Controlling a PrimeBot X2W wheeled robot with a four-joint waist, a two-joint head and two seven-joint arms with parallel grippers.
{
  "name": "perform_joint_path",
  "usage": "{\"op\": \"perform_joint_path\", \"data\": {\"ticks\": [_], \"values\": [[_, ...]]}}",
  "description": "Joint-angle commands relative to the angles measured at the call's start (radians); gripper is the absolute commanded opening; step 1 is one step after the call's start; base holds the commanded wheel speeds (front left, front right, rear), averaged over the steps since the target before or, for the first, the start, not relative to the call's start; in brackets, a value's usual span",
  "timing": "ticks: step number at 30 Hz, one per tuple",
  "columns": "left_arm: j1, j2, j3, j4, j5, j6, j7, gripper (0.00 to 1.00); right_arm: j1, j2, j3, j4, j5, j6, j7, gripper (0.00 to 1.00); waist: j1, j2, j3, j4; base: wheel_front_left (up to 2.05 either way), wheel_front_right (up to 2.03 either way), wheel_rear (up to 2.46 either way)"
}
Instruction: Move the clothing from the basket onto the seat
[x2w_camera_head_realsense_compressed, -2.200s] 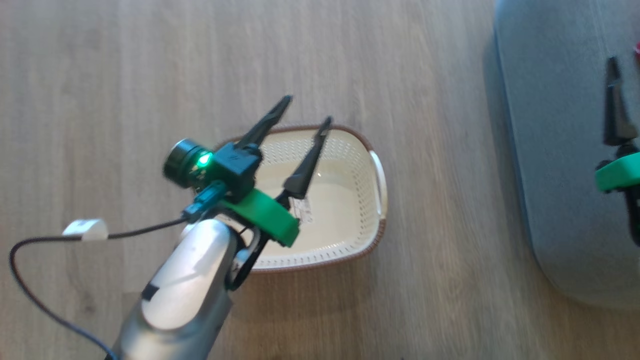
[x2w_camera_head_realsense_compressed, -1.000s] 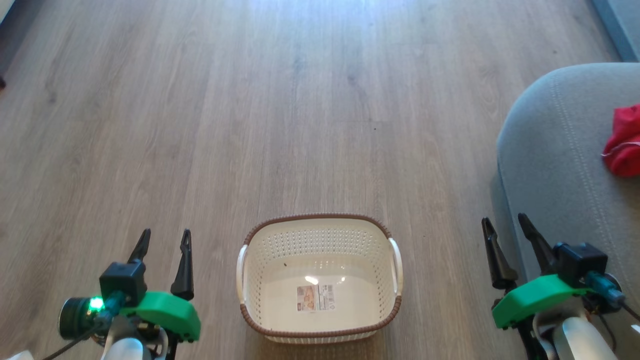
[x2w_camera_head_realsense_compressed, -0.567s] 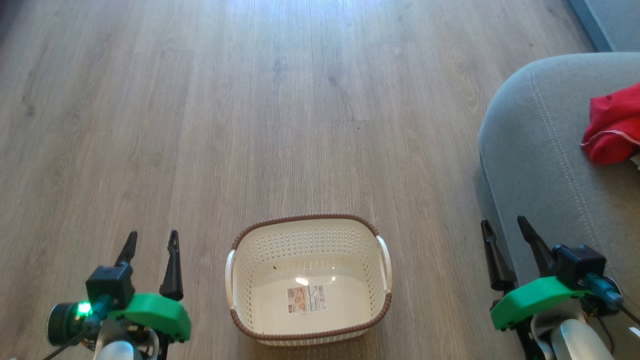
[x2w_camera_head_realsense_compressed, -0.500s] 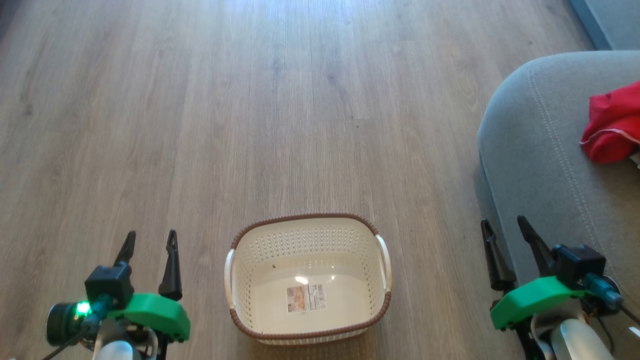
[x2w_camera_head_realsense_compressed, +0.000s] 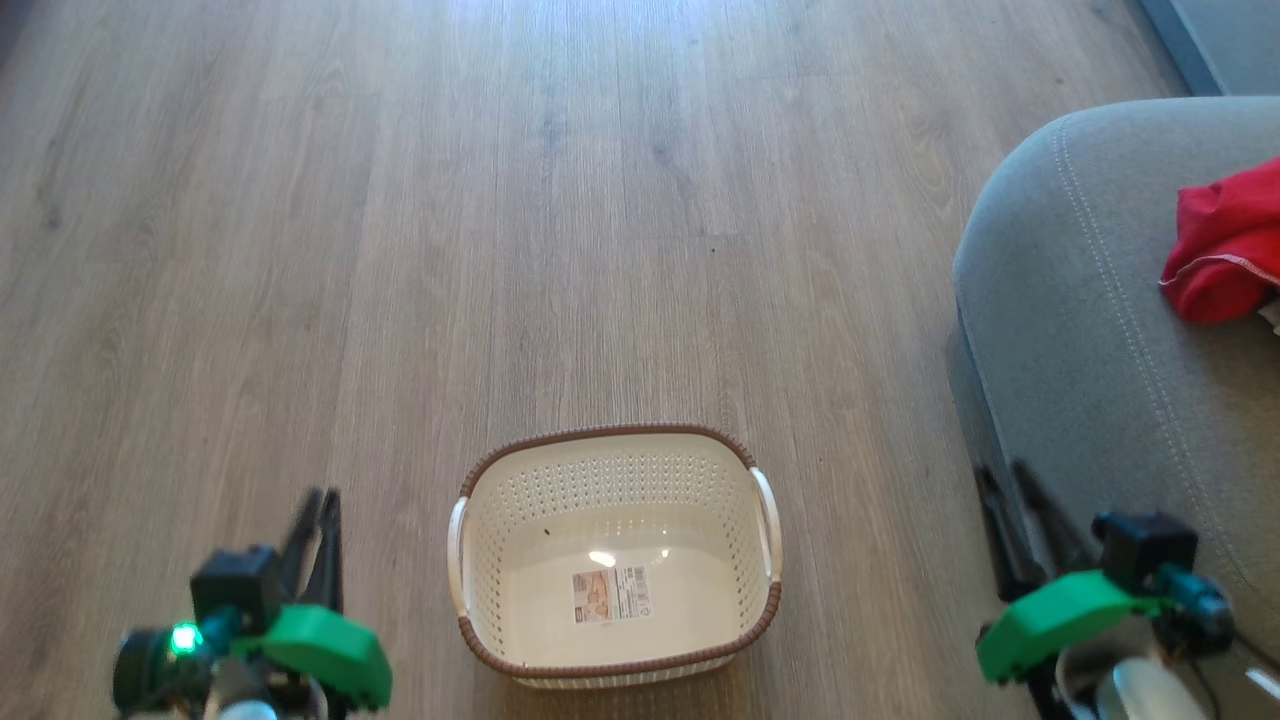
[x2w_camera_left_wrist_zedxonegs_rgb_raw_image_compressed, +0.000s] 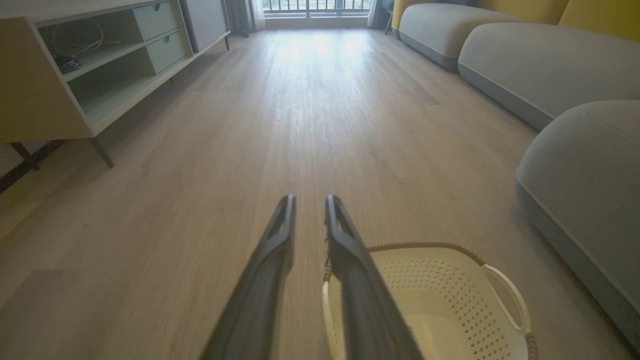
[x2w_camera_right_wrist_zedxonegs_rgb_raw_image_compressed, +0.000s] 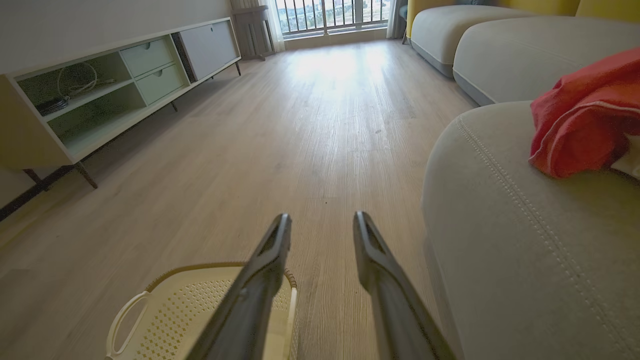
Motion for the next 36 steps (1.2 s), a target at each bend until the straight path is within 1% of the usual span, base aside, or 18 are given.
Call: {"op": "perform_joint_path", "data": {"ticks": [1, 8, 36], "values": [[0.01, -0.003, -0.001, 0.021, -0.001, 0.0, 0.001, 0.0, 0.01, 0.001, 0.001, 0.02, 0.001, 0.0, 0.001, 0.0, 0.0, 0.0, 0.0, 0.0, 0.0, 0.0, 0.0], [-0.001, -0.002, 0.012, 0.026, -0.072, -0.004, 0.026, 0.0, 0.005, 0.005, -0.009, 0.014, 0.066, 0.0, 0.02, 0.0, 0.0, 0.0, -0.001, 0.0, 0.0, 0.0, 0.0], [-0.013, -0.001, 0.021, -0.001, -0.419, -0.022, 0.099, 0.0, -0.005, 0.022, -0.042, -0.025, 0.369, 0.0, 0.101, 0.0, 0.0, 0.0, -0.003, 0.003, 0.0, 0.0, 0.0]]}}
